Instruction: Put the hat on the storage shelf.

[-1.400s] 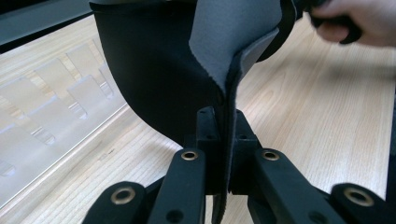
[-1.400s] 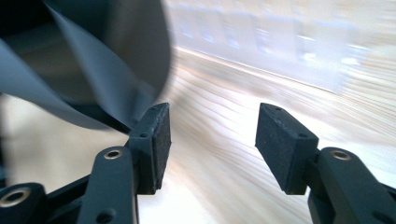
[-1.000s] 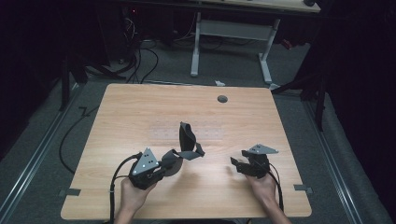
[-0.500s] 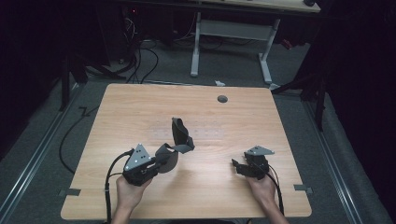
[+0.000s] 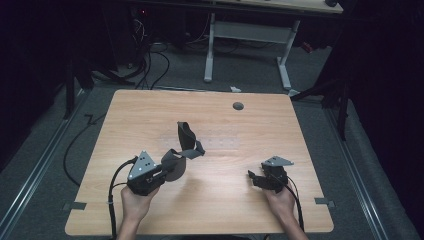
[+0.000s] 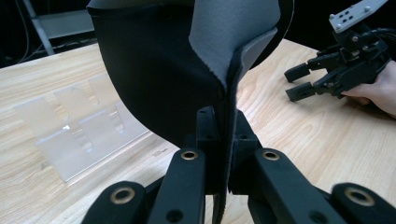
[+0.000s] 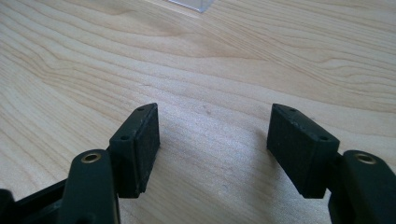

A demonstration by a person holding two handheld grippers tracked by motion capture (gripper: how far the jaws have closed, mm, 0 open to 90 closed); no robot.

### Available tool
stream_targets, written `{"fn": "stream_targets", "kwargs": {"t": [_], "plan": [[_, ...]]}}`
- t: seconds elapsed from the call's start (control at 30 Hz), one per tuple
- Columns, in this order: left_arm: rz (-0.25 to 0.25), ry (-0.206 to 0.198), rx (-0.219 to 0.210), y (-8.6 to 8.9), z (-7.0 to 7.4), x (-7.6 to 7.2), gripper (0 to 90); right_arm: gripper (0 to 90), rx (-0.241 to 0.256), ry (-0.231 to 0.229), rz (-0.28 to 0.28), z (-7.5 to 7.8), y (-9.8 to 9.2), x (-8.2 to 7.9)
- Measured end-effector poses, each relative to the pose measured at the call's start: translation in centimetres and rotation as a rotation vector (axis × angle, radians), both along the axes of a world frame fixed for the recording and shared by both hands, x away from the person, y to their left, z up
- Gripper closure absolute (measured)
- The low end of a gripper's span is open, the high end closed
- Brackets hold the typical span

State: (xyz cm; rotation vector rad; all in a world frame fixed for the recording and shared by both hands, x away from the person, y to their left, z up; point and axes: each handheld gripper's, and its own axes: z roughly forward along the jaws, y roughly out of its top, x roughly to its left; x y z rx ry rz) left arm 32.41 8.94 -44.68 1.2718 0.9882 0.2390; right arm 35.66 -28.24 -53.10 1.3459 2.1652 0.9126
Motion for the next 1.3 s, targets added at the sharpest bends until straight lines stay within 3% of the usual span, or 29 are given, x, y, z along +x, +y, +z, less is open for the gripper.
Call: {"fn": "stream_targets", "kwargs": {"t": [0.33, 0.53, 1.03, 1.3], "plan": [[0.021, 0.011, -0.025, 0.0, 0.1, 0.7, 86.0, 33.9, 0.0, 0.0, 0.003, 0.0, 0.0, 0.0], [0.038, -0.001, -0.014, 0.3, 0.9, 1.0, 86.0, 33.8, 0.0, 0.0, 0.002, 0.0, 0.1, 0.0], [0.07, -0.003, -0.045, 0.6, 2.1, 2.3, 86.0, 33.3, 0.0, 0.0, 0.006, 0.0, 0.1, 0.0], [0.101, -0.011, -0.033, 0.8, 2.6, 3.3, 86.0, 33.2, -0.002, -0.001, 0.007, 0.0, 0.1, 0.0]]}}
